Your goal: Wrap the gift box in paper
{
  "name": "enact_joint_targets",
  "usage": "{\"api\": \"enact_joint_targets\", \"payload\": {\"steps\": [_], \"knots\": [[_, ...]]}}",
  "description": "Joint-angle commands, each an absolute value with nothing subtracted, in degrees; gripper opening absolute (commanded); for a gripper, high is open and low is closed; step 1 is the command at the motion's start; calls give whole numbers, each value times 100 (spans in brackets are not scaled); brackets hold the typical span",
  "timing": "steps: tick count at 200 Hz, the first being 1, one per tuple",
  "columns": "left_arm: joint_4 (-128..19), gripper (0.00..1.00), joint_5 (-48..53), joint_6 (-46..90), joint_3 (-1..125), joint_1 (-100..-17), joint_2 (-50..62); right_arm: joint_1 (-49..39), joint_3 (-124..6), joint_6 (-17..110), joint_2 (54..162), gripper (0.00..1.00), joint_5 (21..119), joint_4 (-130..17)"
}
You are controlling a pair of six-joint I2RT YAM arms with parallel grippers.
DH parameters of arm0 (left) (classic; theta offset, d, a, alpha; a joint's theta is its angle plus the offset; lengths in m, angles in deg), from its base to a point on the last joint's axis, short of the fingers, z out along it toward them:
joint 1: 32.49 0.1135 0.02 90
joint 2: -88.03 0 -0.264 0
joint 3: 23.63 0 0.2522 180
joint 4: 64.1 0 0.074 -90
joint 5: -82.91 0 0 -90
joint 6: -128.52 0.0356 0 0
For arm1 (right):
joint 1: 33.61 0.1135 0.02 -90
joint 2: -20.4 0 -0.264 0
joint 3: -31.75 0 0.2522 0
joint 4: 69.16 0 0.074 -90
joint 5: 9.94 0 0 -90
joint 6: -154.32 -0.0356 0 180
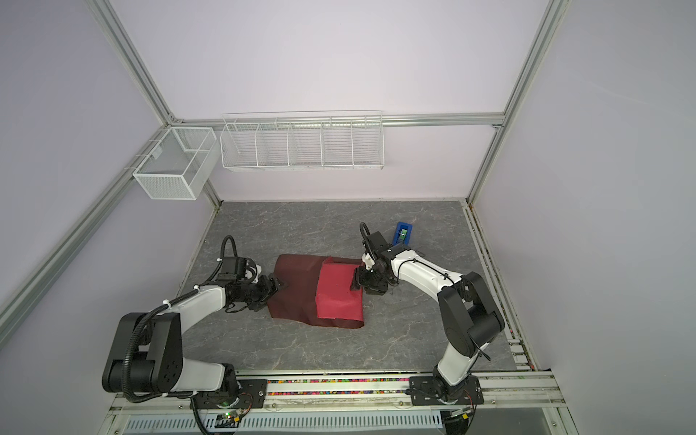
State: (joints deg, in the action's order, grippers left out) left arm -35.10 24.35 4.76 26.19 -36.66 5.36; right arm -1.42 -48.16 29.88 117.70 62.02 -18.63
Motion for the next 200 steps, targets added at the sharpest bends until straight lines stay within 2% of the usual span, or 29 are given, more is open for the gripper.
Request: {"api": "enact_joint_targets", "payload": {"steps": [1, 40, 76, 142, 169, 200], "knots": [[-3942, 83, 2714, 679, 2752, -3395, 90, -143, -4615, 3022, 11789, 64, 6417, -1603], [-4429, 70, 3237, 599, 2914, -3223, -446, -148, -4626, 3015, 11764, 64, 6430, -1585], [-3943, 58, 2700, 875, 2974, -3227, -265, -143, -4626, 3016, 11761, 64, 6419, -1595], [-3150, 19, 2223, 1352, 3241, -3224, 133, -109, -4608, 2971, 11761, 64, 6415, -1610], [-3013, 9, 2130, 1450, 3271, -3223, 265, -98, -4609, 2959, 11745, 64, 6420, -1613], [-2910, 3, 2070, 1605, 3285, -3244, 481, -74, -4643, 2966, 11752, 64, 6419, -1599]]}}
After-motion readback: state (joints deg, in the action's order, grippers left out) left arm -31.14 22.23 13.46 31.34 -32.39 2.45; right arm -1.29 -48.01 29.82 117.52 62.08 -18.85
